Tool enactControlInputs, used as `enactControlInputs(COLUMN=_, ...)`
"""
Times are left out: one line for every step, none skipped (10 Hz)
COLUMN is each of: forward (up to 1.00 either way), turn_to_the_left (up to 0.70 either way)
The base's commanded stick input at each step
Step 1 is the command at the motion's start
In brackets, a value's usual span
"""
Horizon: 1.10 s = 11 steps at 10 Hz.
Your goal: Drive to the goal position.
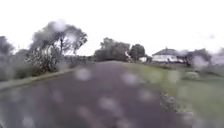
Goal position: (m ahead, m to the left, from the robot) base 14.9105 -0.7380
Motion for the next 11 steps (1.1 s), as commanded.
enactControlInputs(forward=1.0, turn_to_the_left=0.0)
enactControlInputs(forward=1.0, turn_to_the_left=0.0)
enactControlInputs(forward=1.0, turn_to_the_left=0.0)
enactControlInputs(forward=1.0, turn_to_the_left=0.0)
enactControlInputs(forward=1.0, turn_to_the_left=0.0)
enactControlInputs(forward=1.0, turn_to_the_left=0.0)
enactControlInputs(forward=1.0, turn_to_the_left=-0.03)
enactControlInputs(forward=1.0, turn_to_the_left=-0.09)
enactControlInputs(forward=1.0, turn_to_the_left=-0.15)
enactControlInputs(forward=1.0, turn_to_the_left=-0.4)
enactControlInputs(forward=1.0, turn_to_the_left=-0.4)
